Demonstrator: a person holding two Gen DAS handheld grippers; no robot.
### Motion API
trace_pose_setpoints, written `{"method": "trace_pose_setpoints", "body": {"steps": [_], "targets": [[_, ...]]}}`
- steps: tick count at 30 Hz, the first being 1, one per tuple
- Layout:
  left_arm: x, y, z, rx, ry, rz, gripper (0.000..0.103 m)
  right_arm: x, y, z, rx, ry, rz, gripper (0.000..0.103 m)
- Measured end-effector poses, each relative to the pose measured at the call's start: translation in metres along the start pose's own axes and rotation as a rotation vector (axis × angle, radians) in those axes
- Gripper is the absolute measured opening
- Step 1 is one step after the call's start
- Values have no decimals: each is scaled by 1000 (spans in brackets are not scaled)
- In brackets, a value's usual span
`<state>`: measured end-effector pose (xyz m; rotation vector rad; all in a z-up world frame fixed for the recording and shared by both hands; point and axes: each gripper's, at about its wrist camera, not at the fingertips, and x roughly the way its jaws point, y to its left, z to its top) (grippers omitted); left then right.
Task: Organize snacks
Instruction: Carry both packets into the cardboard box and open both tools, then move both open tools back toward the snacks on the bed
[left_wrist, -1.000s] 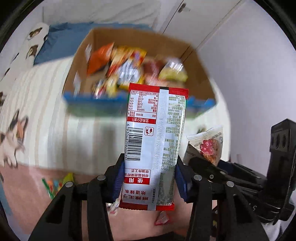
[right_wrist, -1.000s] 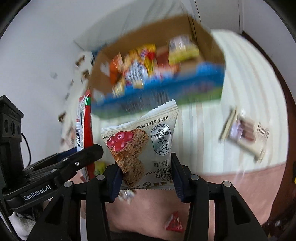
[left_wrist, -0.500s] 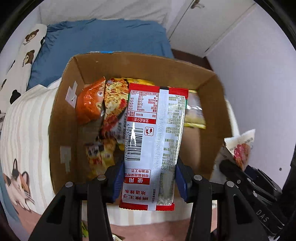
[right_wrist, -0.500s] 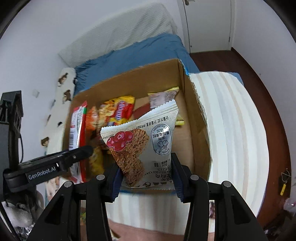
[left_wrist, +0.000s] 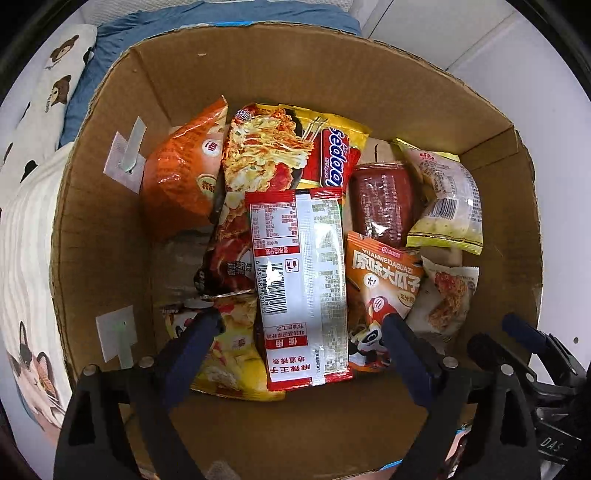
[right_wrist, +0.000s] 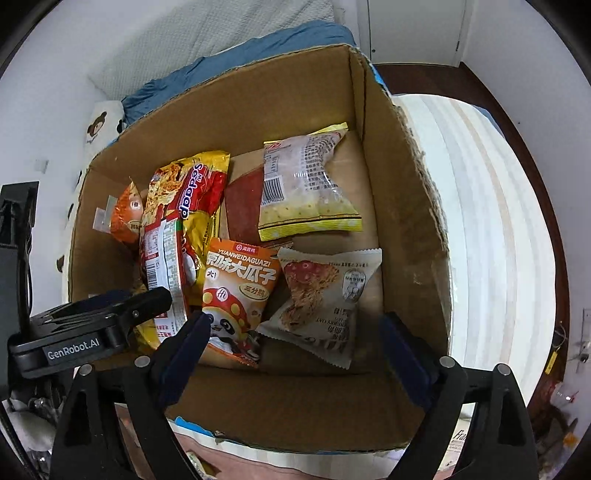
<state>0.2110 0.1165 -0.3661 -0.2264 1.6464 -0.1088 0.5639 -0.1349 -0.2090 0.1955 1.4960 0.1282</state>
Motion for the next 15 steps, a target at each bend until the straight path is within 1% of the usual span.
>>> {"method": "trace_pose_setpoints", "body": {"steps": [3, 7, 9, 13, 15], "targets": [[0, 5, 0, -8, -17, -6, 93, 1, 4, 3, -19, -3, -23, 97], [-9, 8, -9, 9, -59, 31, 93, -4, 5, 2, -42, -13, -47, 99], [-18, 6, -9, 13, -83, 38, 93, -6, 6, -1, -52, -20, -56, 99], [-30, -1, -18, 37, -129, 79, 93, -11, 10, -5, -70, -34, -64, 99], [-35, 0, -22, 38, -140, 81, 93, -13, 11, -7, -76, -39, -65, 99]]}}
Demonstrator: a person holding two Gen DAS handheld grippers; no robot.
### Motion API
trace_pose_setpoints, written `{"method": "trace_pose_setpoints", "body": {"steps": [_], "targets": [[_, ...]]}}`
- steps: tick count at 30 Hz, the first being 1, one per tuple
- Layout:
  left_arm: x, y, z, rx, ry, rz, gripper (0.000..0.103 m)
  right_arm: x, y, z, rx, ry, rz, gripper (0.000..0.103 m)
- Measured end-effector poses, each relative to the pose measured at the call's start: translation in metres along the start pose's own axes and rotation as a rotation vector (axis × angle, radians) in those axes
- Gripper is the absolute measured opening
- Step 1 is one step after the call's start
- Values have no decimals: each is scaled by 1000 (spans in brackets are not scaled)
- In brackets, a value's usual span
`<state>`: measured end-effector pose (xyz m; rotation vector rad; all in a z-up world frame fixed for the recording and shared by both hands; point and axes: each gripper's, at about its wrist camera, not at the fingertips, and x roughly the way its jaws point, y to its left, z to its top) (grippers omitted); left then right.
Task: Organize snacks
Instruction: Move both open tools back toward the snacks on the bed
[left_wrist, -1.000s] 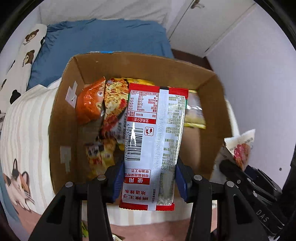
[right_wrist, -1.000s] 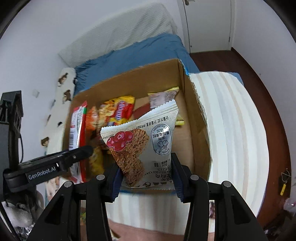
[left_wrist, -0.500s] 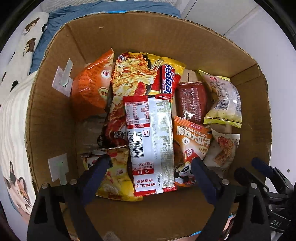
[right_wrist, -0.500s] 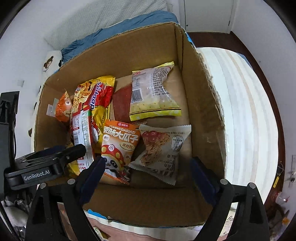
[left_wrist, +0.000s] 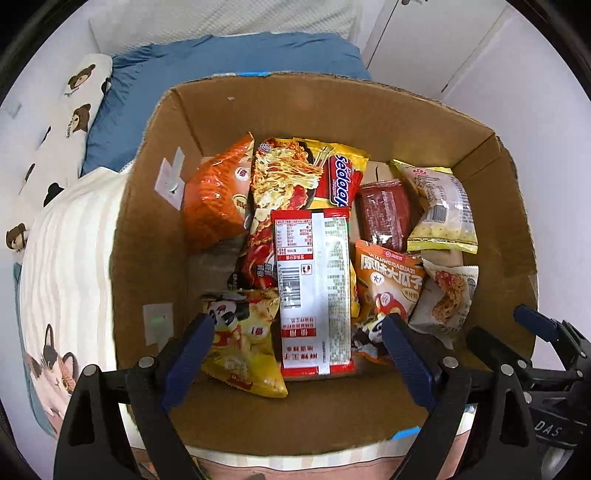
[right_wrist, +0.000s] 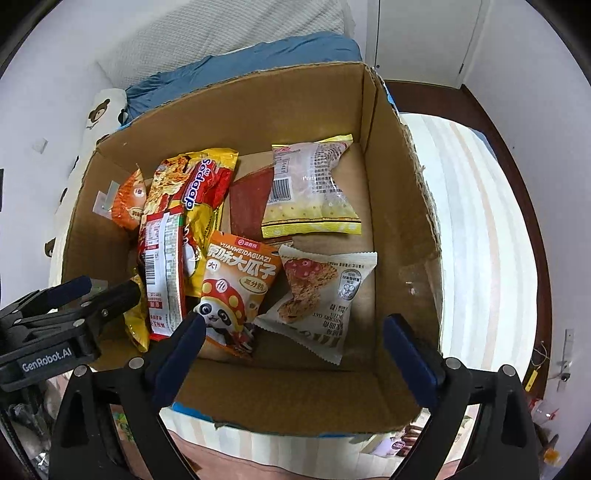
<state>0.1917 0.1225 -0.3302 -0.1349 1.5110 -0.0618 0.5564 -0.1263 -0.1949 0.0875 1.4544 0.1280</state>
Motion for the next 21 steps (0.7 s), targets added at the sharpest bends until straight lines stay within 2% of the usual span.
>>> {"method": "trace_pose_setpoints", "body": {"steps": [9, 21], "targets": [[-25, 8, -20, -14, -66, 18, 93, -16, 3, -14, -22, -41, -4, 99], [-79, -2, -66, 20, -242, 70, 93, -69, 9, -54, -39, -179, 13, 99]]}}
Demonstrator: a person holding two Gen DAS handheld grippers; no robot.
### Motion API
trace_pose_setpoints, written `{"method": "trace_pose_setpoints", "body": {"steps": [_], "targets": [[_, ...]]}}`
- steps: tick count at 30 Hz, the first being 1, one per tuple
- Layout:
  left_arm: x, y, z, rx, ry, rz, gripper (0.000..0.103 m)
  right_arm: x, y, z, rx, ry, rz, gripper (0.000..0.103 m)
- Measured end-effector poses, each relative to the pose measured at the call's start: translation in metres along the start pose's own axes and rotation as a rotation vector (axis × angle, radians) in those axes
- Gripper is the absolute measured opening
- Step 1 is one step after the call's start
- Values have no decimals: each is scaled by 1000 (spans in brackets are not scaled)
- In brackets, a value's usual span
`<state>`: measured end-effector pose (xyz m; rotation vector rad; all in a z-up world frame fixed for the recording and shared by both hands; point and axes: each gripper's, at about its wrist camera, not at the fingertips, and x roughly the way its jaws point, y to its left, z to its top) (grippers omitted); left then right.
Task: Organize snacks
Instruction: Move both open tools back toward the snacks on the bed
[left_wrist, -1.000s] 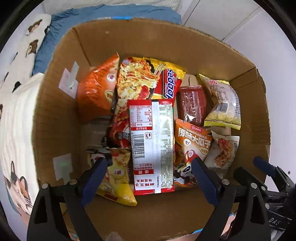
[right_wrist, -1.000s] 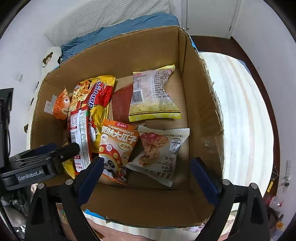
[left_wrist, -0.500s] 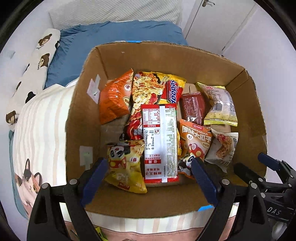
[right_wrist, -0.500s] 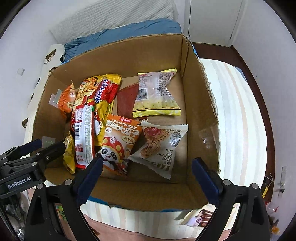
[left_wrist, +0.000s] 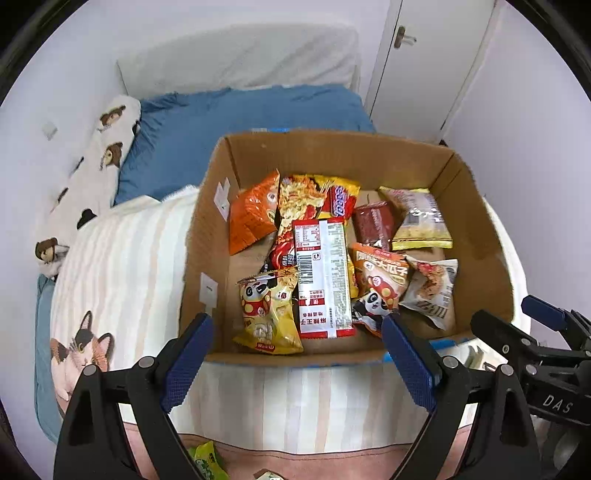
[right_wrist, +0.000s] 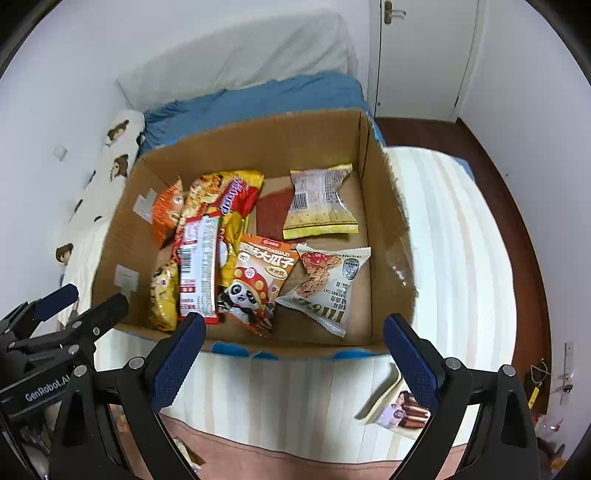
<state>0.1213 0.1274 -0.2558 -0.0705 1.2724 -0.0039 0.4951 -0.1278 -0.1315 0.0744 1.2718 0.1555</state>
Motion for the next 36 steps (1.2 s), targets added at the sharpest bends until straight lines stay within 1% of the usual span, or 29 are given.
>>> {"method": "trace_pose_setpoints", "body": {"steps": [5, 7, 9, 16, 20, 25, 27, 29, 32, 34, 36], "targets": [[-35, -3, -17, 19, -77, 7, 93, -31, 2, -16, -10, -63, 11, 99], [-45, -4, -23, 26, -97, 13, 93, -44, 4, -24, -29, -88, 3, 99], [-57, -4, -30, 32, -121, 9, 93, -56, 5, -32, -32, -106, 12, 99], [-91, -5, -48, 26, -177, -11, 93, -95, 10, -55, -48, -171, 29, 99], [-111, -7, -59, 31, -216, -8, 93, -115, 11, -68, -42, -201, 51, 99], [-122, -4, -75, 14, -223, -19, 93, -134, 7, -87, -13, -227, 81, 99], [-120, -2, -85, 5, -209, -17, 93, -133, 4, -95, 4, -210, 98, 99], [-116, 2, -96, -3, -187, -9, 93, -126, 0, -107, 29, -166, 125, 99], [-100, 12, -121, -17, -126, 13, 93, -103, -9, -133, 82, -64, 180, 99], [-83, 23, -141, -38, -66, 37, 93, -80, -20, -155, 127, 10, 185, 99], [-68, 35, -158, -64, -11, 63, 93, -55, -39, -176, 206, 83, 184, 99]]}}
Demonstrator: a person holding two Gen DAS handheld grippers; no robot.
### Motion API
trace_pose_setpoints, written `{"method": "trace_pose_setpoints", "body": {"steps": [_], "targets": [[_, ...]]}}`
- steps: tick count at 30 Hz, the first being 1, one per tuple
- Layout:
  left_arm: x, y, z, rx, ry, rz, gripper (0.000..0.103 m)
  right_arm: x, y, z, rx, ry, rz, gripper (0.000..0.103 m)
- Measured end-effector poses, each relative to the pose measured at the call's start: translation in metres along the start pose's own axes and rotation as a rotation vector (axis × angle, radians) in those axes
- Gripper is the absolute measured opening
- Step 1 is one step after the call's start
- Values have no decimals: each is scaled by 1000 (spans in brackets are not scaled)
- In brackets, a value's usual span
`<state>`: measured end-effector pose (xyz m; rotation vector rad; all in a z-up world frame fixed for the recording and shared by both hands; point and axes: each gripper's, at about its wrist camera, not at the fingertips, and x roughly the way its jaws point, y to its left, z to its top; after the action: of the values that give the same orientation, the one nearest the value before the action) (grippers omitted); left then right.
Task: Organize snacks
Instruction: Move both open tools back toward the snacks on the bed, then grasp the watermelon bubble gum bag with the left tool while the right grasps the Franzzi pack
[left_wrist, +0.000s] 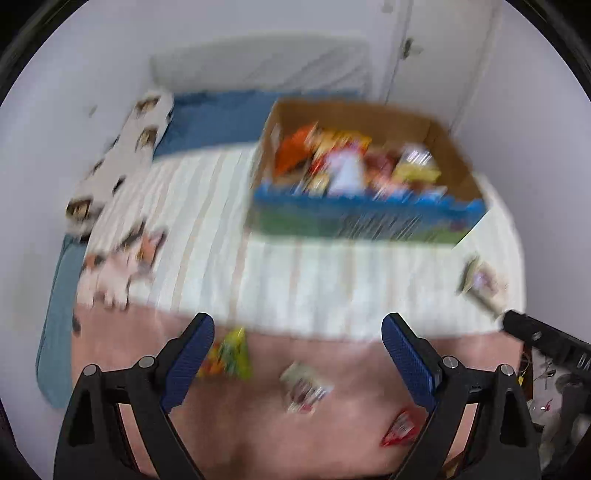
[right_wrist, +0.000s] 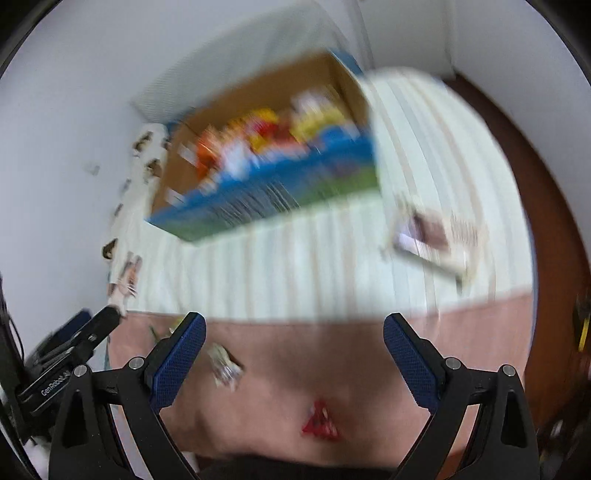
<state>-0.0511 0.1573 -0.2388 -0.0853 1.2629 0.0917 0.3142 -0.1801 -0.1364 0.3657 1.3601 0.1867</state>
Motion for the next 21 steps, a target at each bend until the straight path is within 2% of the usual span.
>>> {"method": "trace_pose_setpoints", "body": {"steps": [3, 6, 8, 13, 16, 18, 21], "targets": [[27, 22, -24, -56, 85, 35, 93, 22, -39, -9, 122, 50, -6, 99], [50, 40, -43, -116, 150, 65, 93, 33, -76, 0, 214, 15, -55, 99], [63, 48, -52, -156, 185, 74, 93, 38, -95, 16, 257, -9, -93, 99], [86, 60, -62, -228, 242, 86, 93, 55, -134, 61, 381, -64, -98, 99], [93, 61, -65, -247, 255, 95, 93, 75, -144, 81, 358, -61, -161, 93], [94, 61, -66, -246, 256, 100, 93, 87, -143, 83, 325, -29, -204, 90], [97, 62, -69, -247, 263, 103, 93, 92, -123, 72, 246, 22, -179, 90]]}}
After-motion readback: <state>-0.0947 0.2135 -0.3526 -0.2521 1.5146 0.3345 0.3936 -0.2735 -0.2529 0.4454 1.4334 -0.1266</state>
